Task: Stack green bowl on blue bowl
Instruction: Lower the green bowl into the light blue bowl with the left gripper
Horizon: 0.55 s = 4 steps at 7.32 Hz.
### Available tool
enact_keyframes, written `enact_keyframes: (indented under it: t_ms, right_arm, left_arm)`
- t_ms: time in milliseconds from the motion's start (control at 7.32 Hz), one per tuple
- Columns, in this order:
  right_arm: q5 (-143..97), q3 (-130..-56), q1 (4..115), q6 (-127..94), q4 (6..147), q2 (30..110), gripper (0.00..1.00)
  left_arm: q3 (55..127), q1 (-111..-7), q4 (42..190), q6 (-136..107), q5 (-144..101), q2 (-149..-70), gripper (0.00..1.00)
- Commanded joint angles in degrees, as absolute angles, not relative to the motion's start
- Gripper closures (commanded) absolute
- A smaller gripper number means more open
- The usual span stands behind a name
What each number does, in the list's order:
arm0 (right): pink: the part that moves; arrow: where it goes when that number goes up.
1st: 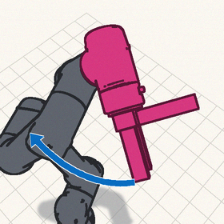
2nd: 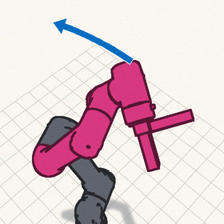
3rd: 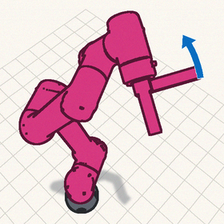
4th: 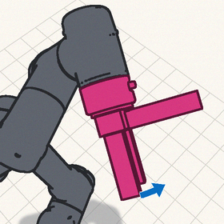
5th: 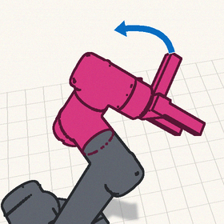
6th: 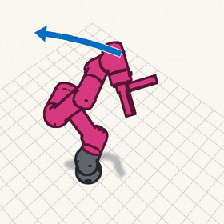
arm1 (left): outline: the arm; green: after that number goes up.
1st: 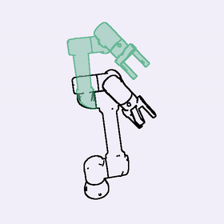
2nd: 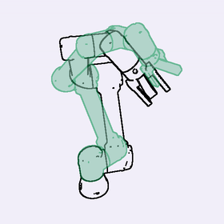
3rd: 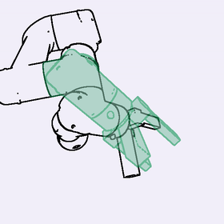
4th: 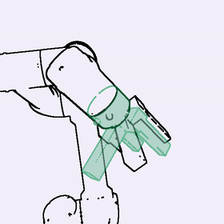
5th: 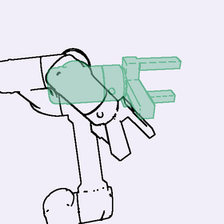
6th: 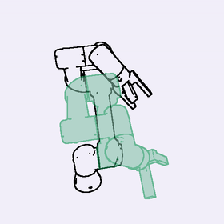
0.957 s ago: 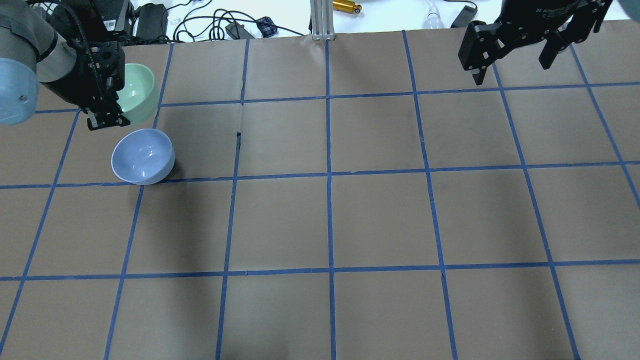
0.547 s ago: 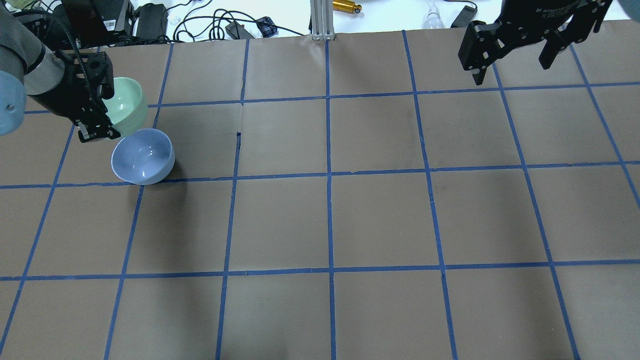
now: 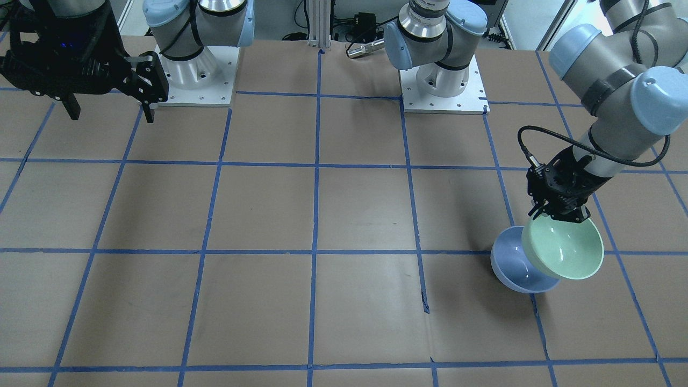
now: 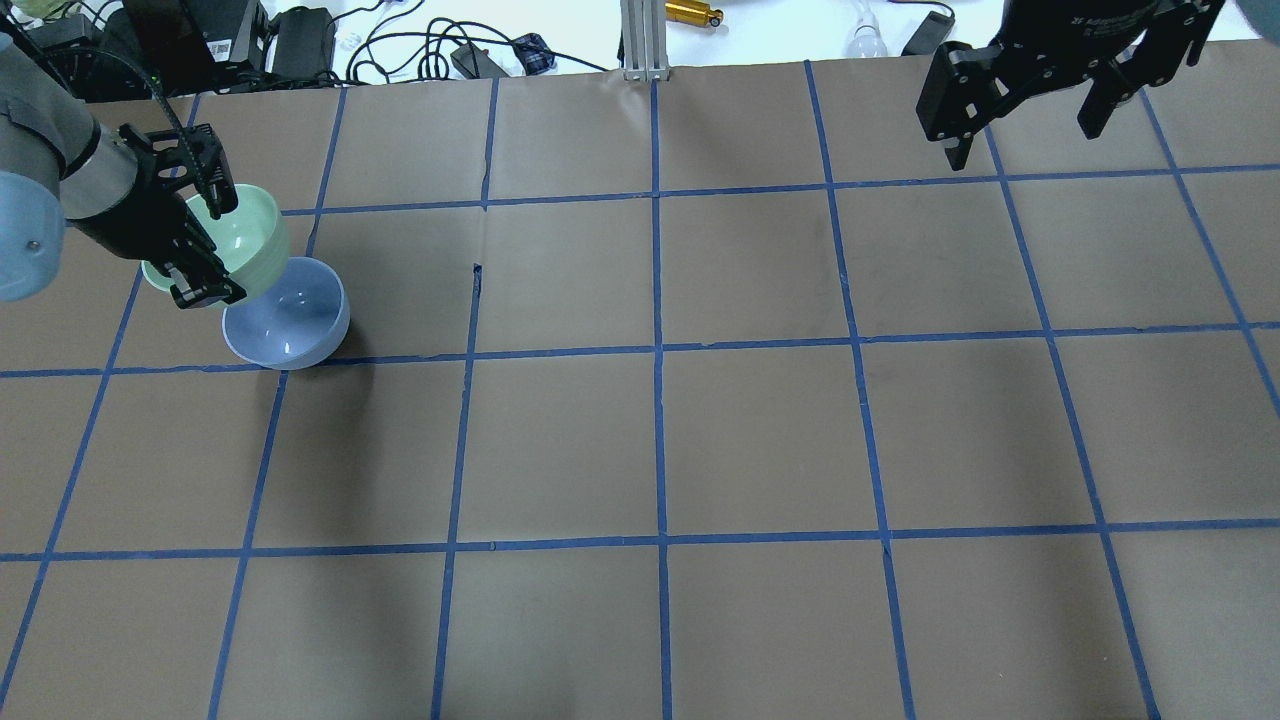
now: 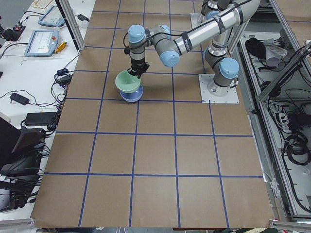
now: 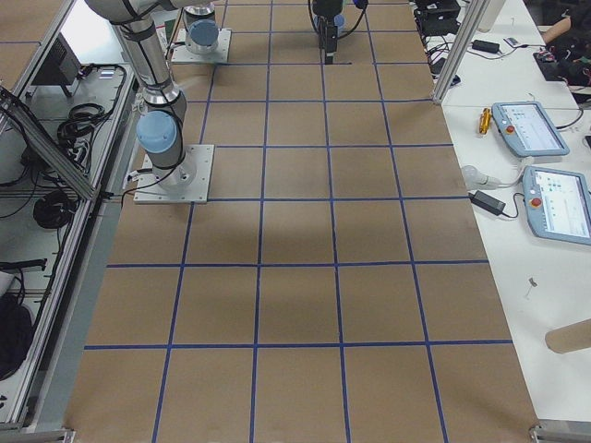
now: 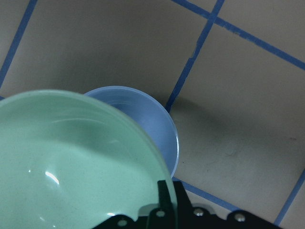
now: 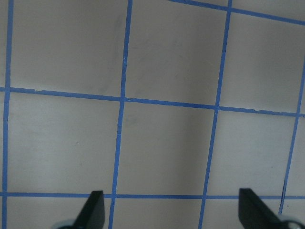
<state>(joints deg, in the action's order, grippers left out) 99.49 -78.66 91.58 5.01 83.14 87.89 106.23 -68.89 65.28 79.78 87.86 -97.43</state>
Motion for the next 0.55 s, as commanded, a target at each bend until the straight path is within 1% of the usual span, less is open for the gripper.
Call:
enact_keyframes:
  t_ms: [0,273,410]
  right_arm:
    - [99.5,-78.7,91.6,5.0,83.1,87.9,0.0]
    - [99.5,-78.7,91.6,5.0,83.1,87.9,0.0]
    - [99.5,-78.7,91.6,5.0,83.1,87.9,0.0]
  left_arm:
    - [109.8,-68.9,62.1,77.4,88.1,-97.2,1.0]
    - [109.7,-69.2,61.2,77.3,88.4,-99.2,1.0]
    - [109.5,-70.0,60.8,77.0,90.9,-99.0,1.0]
